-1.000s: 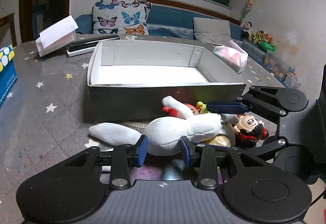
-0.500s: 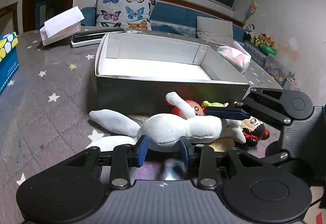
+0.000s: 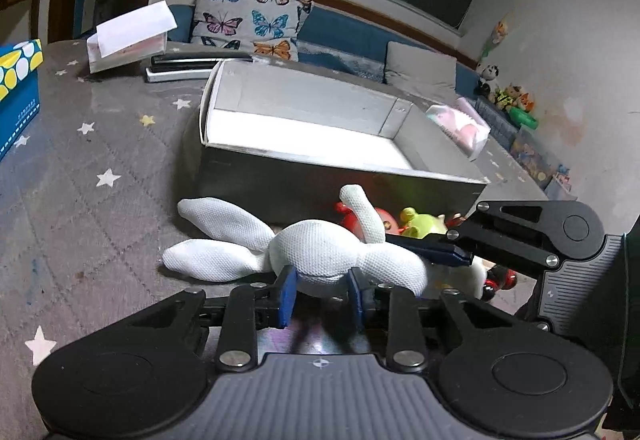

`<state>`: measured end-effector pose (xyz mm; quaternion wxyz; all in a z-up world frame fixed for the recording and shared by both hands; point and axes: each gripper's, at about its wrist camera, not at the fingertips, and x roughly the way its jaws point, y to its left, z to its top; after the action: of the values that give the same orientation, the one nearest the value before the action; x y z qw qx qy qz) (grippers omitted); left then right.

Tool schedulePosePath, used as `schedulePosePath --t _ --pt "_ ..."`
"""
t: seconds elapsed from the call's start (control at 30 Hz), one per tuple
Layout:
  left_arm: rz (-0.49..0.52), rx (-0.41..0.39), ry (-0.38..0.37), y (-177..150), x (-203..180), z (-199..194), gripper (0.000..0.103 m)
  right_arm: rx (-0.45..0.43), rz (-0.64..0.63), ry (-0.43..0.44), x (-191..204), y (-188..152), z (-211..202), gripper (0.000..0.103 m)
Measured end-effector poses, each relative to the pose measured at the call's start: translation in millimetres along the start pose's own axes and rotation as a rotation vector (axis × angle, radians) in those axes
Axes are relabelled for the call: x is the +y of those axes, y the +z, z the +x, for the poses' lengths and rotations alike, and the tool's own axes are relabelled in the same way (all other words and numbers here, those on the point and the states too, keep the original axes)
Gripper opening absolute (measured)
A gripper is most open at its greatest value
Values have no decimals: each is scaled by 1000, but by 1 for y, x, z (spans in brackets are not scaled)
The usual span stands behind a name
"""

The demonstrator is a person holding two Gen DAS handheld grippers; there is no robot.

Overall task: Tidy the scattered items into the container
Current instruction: 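Grasp the rabbit with both tools and lift it over the box, then lower the rabbit into the box and open both tools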

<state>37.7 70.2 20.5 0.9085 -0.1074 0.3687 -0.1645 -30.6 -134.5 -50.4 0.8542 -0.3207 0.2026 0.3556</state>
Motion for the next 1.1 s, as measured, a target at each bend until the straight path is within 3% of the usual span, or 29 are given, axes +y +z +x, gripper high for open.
schedulePosePath --t 0.27,0.53,0.63,0.83,1.1 --pt "41 -91 -34 15 -20 -25 30 -90 -7 -53 -13 8 -36 26" --pt "99 -185 -56 65 -41 -23 30 -166 -4 -151 -55 25 -50 26" --pt "112 -201 -53 83 -44 -12 30 -173 27 -150 -79 29 -47 26" --pt "75 -145 -46 111 -32 31 29 -136 58 -132 -115 26 -19 26" --pt "28 -19 -21 119 -9 92 29 -27 128 -6 -154 14 41 26"
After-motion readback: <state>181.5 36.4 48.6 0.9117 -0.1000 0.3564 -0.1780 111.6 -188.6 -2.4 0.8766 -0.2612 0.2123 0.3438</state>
